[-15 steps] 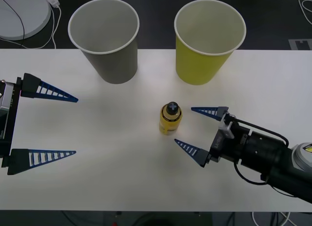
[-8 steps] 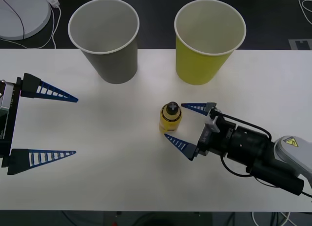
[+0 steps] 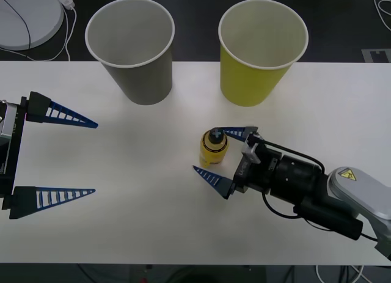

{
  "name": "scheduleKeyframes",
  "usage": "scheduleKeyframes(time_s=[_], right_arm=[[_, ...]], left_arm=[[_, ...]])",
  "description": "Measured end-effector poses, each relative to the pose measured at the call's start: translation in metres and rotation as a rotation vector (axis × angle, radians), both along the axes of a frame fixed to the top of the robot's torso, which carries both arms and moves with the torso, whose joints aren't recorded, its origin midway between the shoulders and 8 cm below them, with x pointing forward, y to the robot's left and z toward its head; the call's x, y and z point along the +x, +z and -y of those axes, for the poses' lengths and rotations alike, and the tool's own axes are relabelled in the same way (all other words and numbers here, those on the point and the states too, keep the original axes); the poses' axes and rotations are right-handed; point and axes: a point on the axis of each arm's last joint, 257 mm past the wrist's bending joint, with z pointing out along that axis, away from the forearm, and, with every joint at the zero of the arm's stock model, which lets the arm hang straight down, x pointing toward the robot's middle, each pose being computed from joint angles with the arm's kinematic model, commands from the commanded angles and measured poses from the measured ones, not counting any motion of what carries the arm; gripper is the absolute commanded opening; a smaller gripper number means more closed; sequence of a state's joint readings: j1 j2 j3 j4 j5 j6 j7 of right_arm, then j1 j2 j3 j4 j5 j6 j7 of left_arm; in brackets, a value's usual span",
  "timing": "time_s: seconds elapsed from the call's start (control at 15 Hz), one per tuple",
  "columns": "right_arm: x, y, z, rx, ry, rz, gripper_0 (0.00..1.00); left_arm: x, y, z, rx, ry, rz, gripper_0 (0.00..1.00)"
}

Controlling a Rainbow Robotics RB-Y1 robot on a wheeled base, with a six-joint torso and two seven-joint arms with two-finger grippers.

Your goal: Put the can into the green bin and the plastic bottle into the gray bin

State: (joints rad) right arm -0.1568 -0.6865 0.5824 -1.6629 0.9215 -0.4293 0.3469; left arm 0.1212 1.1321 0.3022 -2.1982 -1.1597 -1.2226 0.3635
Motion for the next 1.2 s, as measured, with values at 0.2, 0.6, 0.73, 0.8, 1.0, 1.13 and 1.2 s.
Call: scheduleKeyframes(time_s=[0.2,0.6,0.73,0.8,1.0,1.13,1.2], right_arm=[[0.004,0.004,-0.007,0.007,-0.006,0.006,1.00],[0.012,0.005,-0.008,0.002,-0.036,0.017,1.00],[0.012,0.003,-0.008,0.000,-0.041,0.014,0.99],[0.012,0.002,-0.008,-0.001,-0.042,0.013,0.21],[0.012,0.002,-0.008,0.002,-0.044,0.008,0.00],[0.012,0.002,-0.008,0.002,-0.043,0.007,0.00],[0.012,0.002,-0.008,0.002,-0.043,0.007,0.00]], left_arm=[[0.000,0.000,0.000,0.000,0.000,0.000,1.00],[0.000,0.000,0.000,0.000,0.000,0.000,1.00],[0.000,0.000,0.000,0.000,0.000,0.000,1.00],[0.000,0.000,0.000,0.000,0.000,0.000,1.00],[0.000,0.000,0.000,0.000,0.000,0.000,1.00],[0.000,0.000,0.000,0.000,0.000,0.000,1.00],[0.000,0.000,0.000,0.000,0.000,0.000,1.00]])
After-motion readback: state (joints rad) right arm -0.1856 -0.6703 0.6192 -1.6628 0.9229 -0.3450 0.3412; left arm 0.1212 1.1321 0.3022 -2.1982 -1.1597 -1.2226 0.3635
